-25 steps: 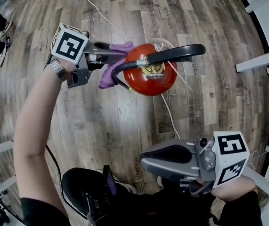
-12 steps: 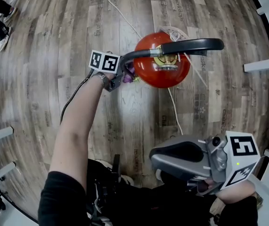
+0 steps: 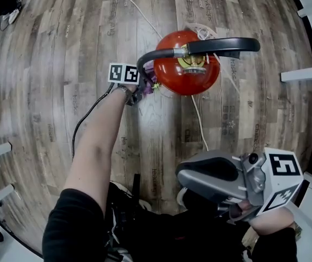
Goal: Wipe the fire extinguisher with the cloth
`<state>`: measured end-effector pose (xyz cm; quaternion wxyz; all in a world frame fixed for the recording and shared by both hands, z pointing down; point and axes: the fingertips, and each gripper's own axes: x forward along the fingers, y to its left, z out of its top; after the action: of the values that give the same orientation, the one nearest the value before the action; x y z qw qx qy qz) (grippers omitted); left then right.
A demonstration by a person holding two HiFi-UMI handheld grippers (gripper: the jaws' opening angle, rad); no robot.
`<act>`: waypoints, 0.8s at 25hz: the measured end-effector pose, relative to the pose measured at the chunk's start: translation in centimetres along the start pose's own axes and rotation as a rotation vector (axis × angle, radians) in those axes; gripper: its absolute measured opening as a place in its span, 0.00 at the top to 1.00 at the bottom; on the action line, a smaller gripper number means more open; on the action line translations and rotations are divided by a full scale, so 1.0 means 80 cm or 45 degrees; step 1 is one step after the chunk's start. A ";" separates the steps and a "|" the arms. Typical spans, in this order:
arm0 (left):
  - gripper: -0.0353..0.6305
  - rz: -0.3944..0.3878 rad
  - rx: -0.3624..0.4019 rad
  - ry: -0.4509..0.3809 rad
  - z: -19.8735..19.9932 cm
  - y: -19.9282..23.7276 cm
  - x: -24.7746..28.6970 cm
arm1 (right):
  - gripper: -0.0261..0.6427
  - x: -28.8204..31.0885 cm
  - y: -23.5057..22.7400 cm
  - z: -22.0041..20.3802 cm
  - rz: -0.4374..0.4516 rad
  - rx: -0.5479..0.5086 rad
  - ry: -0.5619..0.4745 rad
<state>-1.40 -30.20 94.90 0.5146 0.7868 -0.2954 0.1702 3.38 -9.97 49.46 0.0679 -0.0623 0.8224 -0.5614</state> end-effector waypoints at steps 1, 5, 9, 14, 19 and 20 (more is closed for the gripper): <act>0.79 -0.015 -0.014 -0.017 0.003 0.000 -0.002 | 0.96 0.001 0.001 0.000 0.003 -0.004 0.000; 0.79 -0.257 -0.111 -0.125 0.041 -0.058 -0.033 | 0.96 0.004 0.005 -0.002 0.005 -0.019 0.002; 0.78 -0.455 0.001 -0.136 0.089 -0.132 -0.094 | 0.96 0.007 0.006 -0.007 0.013 -0.058 0.014; 0.78 -0.726 0.068 -0.237 0.164 -0.247 -0.182 | 0.96 0.009 0.009 -0.014 0.025 -0.130 0.021; 0.78 -0.685 0.594 -0.279 0.215 -0.349 -0.250 | 0.96 0.011 0.006 -0.012 0.020 -0.148 -0.001; 0.78 -0.655 0.696 -0.278 0.219 -0.366 -0.258 | 0.96 0.013 0.006 -0.011 0.024 -0.153 -0.005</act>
<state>0.90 -31.50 55.11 0.2773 0.9567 -0.0851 0.0234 2.21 -9.17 49.27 0.0710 -0.0596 0.8550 -0.5103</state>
